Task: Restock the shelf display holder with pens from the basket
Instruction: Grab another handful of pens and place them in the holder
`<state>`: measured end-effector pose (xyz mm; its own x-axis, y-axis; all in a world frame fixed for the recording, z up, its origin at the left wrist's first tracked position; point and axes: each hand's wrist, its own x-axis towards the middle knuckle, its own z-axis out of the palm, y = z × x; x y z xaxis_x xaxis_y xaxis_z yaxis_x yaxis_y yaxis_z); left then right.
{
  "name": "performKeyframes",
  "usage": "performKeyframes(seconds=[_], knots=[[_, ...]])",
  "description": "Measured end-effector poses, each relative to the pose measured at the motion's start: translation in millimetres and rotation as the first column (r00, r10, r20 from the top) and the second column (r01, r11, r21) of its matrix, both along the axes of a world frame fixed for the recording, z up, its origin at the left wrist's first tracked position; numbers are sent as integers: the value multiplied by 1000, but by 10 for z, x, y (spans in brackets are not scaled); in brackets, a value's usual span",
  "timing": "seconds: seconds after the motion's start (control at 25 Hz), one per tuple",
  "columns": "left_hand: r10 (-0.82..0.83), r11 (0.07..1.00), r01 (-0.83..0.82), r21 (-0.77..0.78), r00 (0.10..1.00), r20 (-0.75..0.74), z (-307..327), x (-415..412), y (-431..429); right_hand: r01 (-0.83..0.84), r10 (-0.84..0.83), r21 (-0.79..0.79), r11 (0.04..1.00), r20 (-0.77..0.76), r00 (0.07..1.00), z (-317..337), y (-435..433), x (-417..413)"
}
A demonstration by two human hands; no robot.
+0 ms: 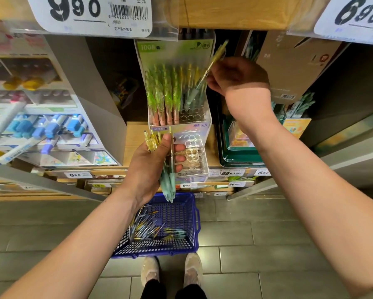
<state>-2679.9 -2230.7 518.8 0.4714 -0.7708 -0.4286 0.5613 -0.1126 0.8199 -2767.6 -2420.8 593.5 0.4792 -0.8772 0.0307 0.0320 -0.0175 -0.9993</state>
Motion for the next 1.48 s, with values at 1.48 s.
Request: performKeyframes(seconds=[1.48], knots=[[-70, 996, 69, -55, 998, -7, 57, -4, -38, -310, 353, 220, 925, -197, 915, -332, 477, -177]])
